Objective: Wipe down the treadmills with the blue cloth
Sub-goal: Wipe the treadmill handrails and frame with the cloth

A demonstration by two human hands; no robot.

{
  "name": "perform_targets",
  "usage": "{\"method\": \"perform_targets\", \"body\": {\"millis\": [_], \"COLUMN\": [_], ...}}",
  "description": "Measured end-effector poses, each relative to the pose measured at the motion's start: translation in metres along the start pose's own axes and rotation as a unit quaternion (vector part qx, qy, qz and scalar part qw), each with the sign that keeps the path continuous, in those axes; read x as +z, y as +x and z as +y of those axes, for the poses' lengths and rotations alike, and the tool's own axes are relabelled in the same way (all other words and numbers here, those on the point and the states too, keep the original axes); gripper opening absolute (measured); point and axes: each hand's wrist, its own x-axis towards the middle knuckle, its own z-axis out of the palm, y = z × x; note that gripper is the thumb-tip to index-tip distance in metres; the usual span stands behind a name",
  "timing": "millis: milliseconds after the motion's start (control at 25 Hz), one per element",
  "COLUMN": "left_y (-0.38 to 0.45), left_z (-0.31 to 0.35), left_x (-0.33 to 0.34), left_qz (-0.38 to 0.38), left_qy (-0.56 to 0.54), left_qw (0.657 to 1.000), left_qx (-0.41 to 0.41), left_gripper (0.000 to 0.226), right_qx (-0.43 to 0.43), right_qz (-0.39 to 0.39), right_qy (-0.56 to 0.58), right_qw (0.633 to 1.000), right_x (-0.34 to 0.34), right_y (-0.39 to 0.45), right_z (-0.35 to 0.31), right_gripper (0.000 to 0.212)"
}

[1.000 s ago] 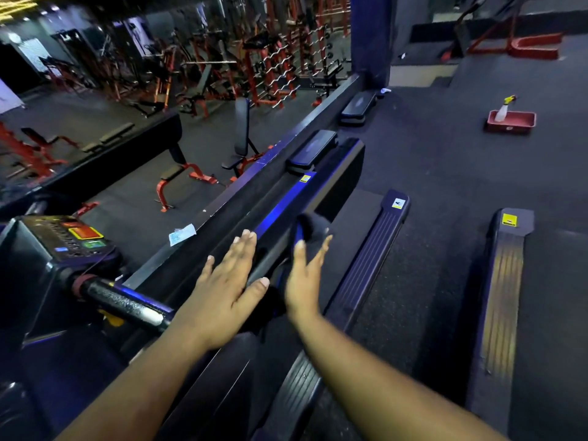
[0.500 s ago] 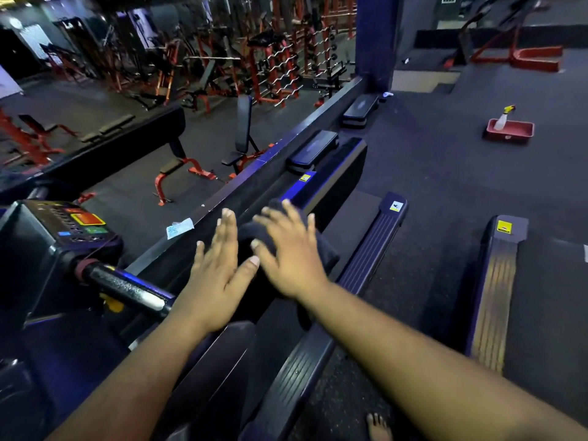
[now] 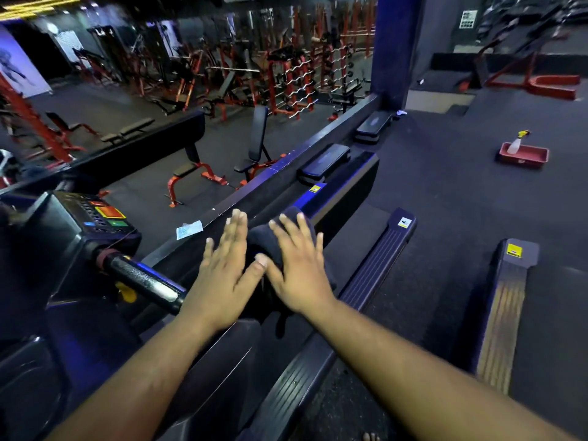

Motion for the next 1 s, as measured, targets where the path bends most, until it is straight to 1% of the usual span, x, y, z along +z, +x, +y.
{"method": "perform_targets", "body": {"millis": [40,120,200,280,320,360,400,480,520,560,600,680,760,840,880,920,1000], "left_y": [0.003,0.012,0.027,0.047,0.057,0.066,0.075,0.088,0.093,0.096,0.098,0.101,0.102,0.102,0.102,0.101,0.103], "left_z": [-0.001,0.0,0.007,0.017,0.023,0.028,0.032,0.037,0.037,0.036,0.035,0.032,0.031,0.032,0.032,0.033,0.033], "left_x": [-0.001,-0.002,-0.001,0.003,0.007,0.011,0.016,0.027,0.031,0.035,0.038,0.042,0.043,0.043,0.043,0.043,0.043], "left_qz": [-0.001,-0.044,-0.106,-0.13,-0.132,-0.131,-0.131,-0.124,-0.123,-0.125,-0.13,-0.144,-0.146,-0.146,-0.147,-0.147,-0.139], "left_qy": [-0.022,-0.018,0.052,0.124,0.147,0.16,0.166,0.158,0.159,0.168,0.181,0.199,0.208,0.215,0.216,0.216,0.217], "left_qw": [1.0,0.998,0.992,0.984,0.98,0.978,0.977,0.979,0.979,0.977,0.974,0.968,0.966,0.965,0.965,0.964,0.965], "left_qx": [-0.013,-0.041,-0.04,-0.011,0.003,0.014,0.022,0.024,0.023,0.028,0.036,0.042,0.038,0.036,0.037,0.038,0.036], "left_gripper": [0.079,0.084,0.09,0.09,0.089,0.088,0.087,0.087,0.088,0.089,0.09,0.09,0.088,0.087,0.087,0.087,0.089], "right_qx": [-0.016,-0.033,0.011,0.09,0.12,0.131,0.127,0.091,0.076,0.064,0.059,0.107,0.171,0.225,0.231,0.219,0.154], "right_qz": [-0.015,-0.017,-0.014,-0.014,-0.005,0.015,0.038,0.065,0.06,0.057,0.063,0.073,0.085,0.096,0.105,0.11,0.103], "right_qy": [-0.001,-0.049,-0.1,-0.105,-0.087,-0.057,-0.017,0.061,0.074,0.059,0.04,0.017,0.038,0.075,0.091,0.099,0.108], "right_qw": [1.0,0.998,0.995,0.99,0.989,0.99,0.991,0.992,0.993,0.995,0.995,0.991,0.981,0.967,0.963,0.964,0.977], "right_x": [-0.002,-0.014,-0.031,-0.05,-0.055,-0.054,-0.048,-0.029,-0.023,-0.022,-0.027,-0.044,-0.064,-0.073,-0.069,-0.061,-0.038], "right_y": [-0.007,0.017,0.067,0.114,0.125,0.125,0.115,0.079,0.063,0.061,0.074,0.125,0.174,0.193,0.188,0.174,0.133], "right_z": [0.005,0.032,0.067,0.103,0.112,0.112,0.108,0.09,0.086,0.091,0.105,0.139,0.17,0.179,0.173,0.161,0.133], "right_gripper": [0.062,0.055,0.05,0.048,0.048,0.049,0.051,0.055,0.056,0.056,0.053,0.046,0.044,0.046,0.048,0.05,0.053]}}
